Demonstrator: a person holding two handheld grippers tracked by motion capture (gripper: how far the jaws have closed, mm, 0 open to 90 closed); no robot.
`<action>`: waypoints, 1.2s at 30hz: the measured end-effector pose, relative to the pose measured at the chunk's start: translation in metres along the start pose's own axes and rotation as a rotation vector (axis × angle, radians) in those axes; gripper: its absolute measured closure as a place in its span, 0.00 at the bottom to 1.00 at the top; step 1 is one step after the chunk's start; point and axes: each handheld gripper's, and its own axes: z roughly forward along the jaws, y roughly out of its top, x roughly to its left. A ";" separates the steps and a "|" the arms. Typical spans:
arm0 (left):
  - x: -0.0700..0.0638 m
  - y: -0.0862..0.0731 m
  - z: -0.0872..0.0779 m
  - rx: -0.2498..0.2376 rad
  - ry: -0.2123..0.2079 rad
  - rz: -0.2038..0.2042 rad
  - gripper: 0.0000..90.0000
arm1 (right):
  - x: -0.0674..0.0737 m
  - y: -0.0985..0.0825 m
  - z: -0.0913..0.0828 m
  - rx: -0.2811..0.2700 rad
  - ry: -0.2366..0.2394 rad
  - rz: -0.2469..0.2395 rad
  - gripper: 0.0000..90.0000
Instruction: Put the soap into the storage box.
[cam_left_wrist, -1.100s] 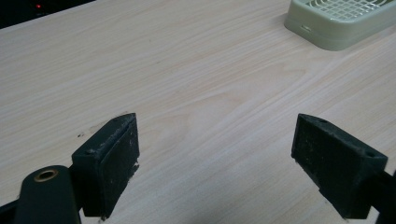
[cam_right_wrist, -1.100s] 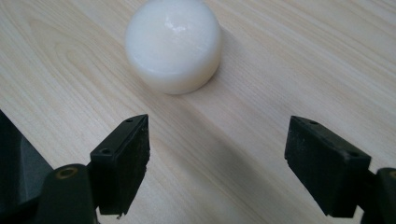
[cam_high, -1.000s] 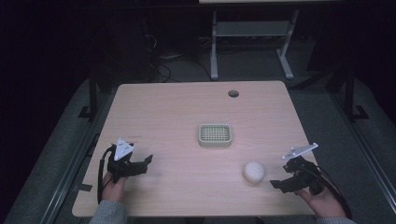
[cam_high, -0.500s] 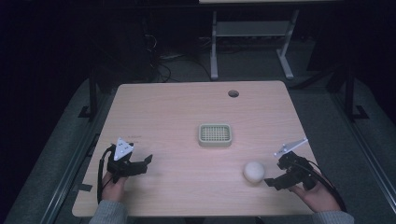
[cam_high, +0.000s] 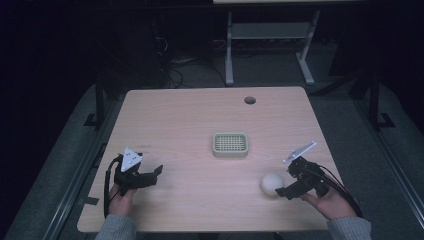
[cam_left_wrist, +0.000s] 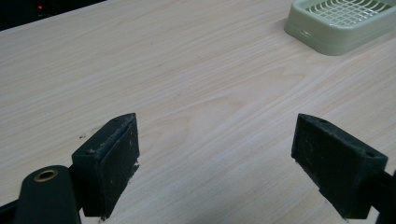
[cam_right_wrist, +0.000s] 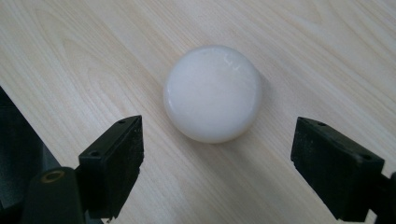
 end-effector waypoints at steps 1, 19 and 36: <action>0.000 0.000 0.000 -0.001 0.001 -0.001 0.17 | 0.001 0.002 0.001 0.004 -0.004 -0.002 0.18; 0.000 0.000 -0.001 -0.003 0.000 -0.004 0.16 | 0.005 0.023 0.022 0.071 -0.004 -0.038 0.18; 0.000 0.001 -0.001 -0.003 0.001 -0.002 0.16 | 0.006 0.033 0.045 0.134 -0.010 -0.050 0.18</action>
